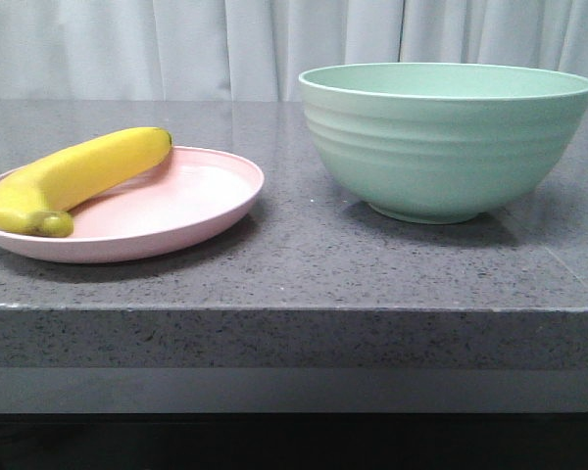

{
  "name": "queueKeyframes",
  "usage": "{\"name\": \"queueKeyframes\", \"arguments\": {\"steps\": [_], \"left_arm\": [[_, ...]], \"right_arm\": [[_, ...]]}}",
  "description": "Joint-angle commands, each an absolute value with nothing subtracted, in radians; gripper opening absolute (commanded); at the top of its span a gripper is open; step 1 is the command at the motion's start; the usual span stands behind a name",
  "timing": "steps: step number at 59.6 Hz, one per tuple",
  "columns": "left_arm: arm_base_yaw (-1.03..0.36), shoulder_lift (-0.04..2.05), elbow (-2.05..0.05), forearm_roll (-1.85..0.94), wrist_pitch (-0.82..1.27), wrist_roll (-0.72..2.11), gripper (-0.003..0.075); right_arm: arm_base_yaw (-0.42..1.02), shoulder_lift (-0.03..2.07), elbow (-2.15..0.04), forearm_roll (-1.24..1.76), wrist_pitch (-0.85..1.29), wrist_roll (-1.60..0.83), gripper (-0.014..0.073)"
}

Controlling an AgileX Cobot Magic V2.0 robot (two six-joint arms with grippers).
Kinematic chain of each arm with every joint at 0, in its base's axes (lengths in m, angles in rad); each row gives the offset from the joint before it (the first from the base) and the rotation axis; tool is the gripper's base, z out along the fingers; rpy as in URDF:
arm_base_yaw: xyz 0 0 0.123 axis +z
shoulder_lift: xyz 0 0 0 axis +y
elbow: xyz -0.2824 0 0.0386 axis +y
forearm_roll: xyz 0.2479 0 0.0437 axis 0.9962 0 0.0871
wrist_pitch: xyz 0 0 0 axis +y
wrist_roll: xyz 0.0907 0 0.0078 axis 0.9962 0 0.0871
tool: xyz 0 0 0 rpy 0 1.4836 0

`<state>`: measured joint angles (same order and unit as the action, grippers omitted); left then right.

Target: Transfer banana from pink plate to green bowl

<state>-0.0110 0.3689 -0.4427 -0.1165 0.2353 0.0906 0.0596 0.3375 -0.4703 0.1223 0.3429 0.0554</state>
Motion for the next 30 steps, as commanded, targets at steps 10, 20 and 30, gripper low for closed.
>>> {"name": "queueKeyframes", "arguments": {"steps": [10,20,30], "left_arm": [[-0.012,0.49,-0.55,-0.143,0.307,0.092,0.0619],[-0.061,0.688,-0.666,-0.15,0.446,0.137,0.0619],[-0.189,0.902,-0.773,-0.15,0.483,0.141,0.0619]], "right_arm": [[0.053,0.354,-0.506,0.112,0.269,0.052,0.0546],[0.053,0.354,-0.506,0.112,0.27,0.052,0.0546],[0.053,0.354,-0.506,0.112,0.27,0.052,0.0546]]}}
